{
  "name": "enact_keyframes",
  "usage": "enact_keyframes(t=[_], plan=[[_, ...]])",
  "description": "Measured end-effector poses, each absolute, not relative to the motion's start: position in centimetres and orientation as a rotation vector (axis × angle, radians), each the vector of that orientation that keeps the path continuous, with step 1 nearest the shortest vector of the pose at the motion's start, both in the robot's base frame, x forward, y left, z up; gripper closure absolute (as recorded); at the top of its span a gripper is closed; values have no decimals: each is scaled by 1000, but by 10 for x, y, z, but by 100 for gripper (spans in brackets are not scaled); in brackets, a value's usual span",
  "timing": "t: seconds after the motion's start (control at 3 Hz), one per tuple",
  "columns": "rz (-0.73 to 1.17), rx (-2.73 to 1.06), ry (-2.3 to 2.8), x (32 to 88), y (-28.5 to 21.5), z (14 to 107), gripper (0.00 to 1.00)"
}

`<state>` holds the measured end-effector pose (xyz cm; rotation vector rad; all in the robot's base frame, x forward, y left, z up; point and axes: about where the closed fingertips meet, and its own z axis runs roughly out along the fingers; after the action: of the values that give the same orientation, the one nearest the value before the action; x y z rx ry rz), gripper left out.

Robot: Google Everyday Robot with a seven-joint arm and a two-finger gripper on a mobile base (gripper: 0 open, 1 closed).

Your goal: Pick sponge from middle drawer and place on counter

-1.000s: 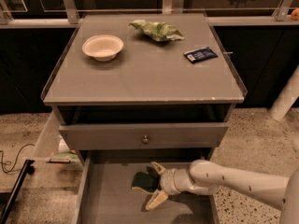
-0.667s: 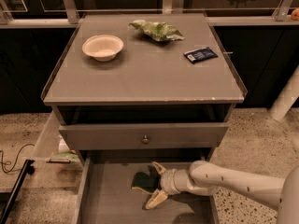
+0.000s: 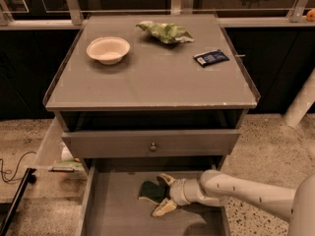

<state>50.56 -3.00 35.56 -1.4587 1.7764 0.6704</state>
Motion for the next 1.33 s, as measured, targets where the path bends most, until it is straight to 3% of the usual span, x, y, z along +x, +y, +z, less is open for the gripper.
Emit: enact_keyframes(t=[1.0, 1.33], plan=[[671, -1459, 1776, 506, -30, 356, 85], [671, -1459, 1776, 505, -30, 356, 100]])
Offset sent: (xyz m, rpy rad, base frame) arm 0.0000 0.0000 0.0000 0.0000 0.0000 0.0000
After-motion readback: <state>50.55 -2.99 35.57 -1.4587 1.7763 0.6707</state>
